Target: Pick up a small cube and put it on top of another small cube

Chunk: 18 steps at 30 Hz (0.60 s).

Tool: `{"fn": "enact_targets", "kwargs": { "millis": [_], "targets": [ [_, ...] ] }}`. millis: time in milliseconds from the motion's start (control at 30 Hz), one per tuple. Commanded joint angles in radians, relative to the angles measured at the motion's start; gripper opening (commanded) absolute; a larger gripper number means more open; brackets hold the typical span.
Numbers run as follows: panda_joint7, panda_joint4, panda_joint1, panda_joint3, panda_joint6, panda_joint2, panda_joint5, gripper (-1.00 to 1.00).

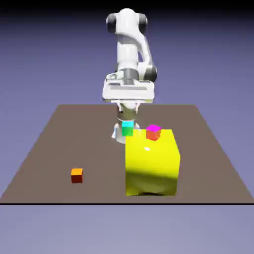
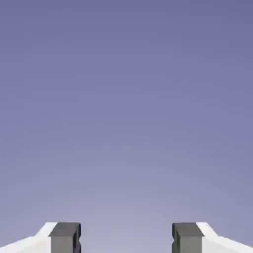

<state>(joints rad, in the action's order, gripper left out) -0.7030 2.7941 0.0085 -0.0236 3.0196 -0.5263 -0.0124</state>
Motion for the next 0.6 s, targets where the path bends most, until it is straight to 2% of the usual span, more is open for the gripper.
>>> {"fn": "enact_targets", "kwargs": {
  "millis": [0, 567],
  "targets": [
    [0.032, -0.013, -0.003, -0.020, -0.014, 0.036, -0.010, 0.00],
    [0.567, -0.238, -0.051, -0.352, -0.259, 0.652, -0.185, 0.00]
  ]
}}
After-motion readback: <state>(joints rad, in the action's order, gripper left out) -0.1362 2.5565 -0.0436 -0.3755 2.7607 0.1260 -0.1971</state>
